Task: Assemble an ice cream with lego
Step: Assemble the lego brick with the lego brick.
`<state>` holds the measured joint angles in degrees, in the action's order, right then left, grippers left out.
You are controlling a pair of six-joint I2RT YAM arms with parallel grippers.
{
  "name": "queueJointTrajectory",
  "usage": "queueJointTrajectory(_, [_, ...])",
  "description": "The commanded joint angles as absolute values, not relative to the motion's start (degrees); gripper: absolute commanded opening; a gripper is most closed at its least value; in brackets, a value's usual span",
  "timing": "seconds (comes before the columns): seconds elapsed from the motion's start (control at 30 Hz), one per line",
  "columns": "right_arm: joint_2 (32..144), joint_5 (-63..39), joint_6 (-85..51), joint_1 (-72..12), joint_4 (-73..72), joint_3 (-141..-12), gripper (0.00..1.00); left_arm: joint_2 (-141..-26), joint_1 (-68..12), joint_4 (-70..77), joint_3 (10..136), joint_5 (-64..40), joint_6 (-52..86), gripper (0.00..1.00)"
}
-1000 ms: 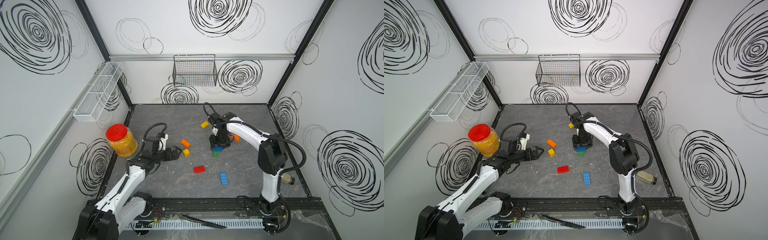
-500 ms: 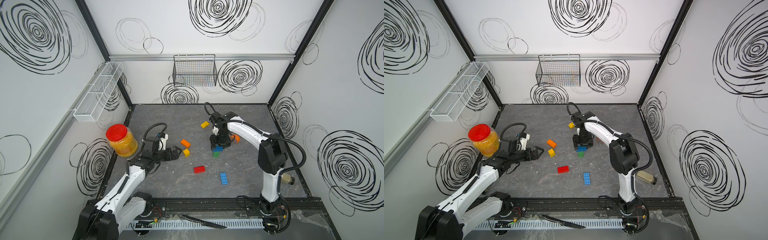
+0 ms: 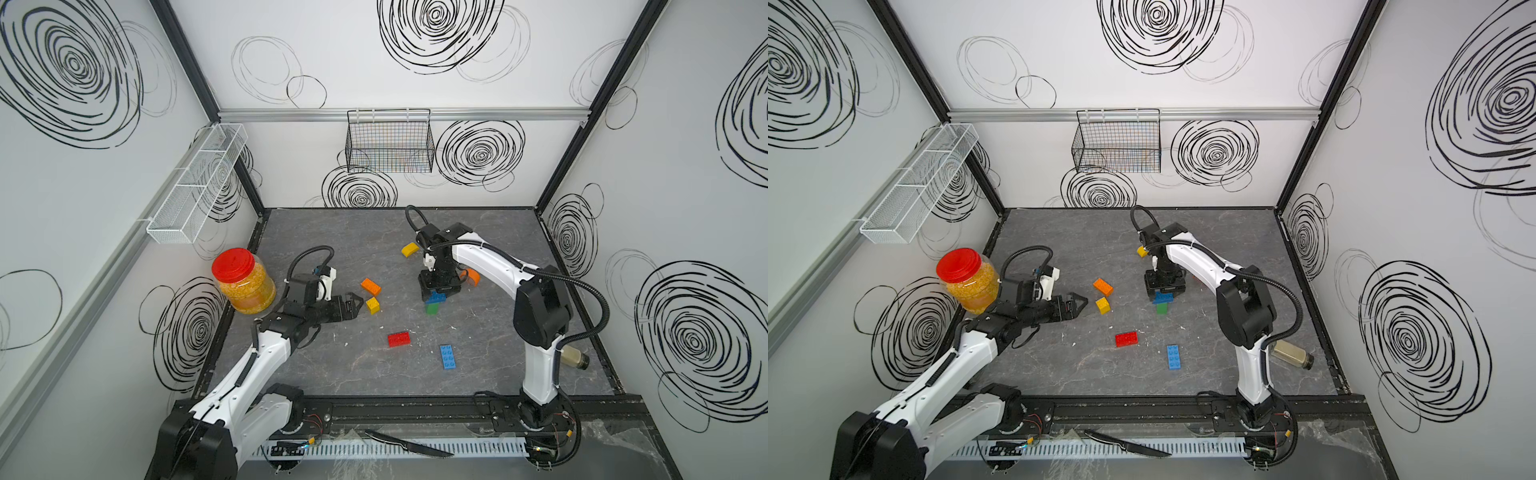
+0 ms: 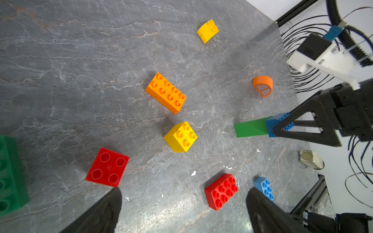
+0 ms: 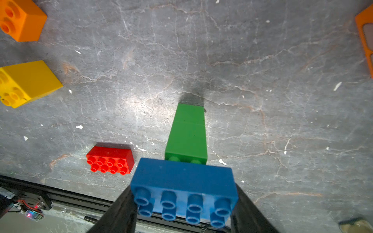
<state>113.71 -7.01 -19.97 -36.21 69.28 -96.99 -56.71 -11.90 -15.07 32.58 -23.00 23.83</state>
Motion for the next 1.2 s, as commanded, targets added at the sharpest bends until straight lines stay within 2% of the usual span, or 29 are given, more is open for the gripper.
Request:
queueJointTrajectory(0.0, [118.1,-7.4,-17.6,-36.0,69.5,-93.0,0.38,-56.4,-12.1,-14.4,32.6,-23.2,23.9,0.99])
queueJointTrajectory(0.37, [118.7,-5.5,-17.6,-36.1,70.3,-93.2,0.37,-56.3,-12.1,-14.5,32.6,-22.9,23.9,0.99])
queueJointTrajectory(0.8, [117.9,-6.5,-29.0,-36.3,68.1,-92.7,0.38,-56.3,-12.1,-14.5,32.6,-22.9,23.9,0.99])
queueJointTrajectory(1.17, [119.8,-4.4,-22.2,-36.6,69.2,-93.0,0.36,-55.9,-12.0,-14.4,32.6,-23.1,23.8,0.99])
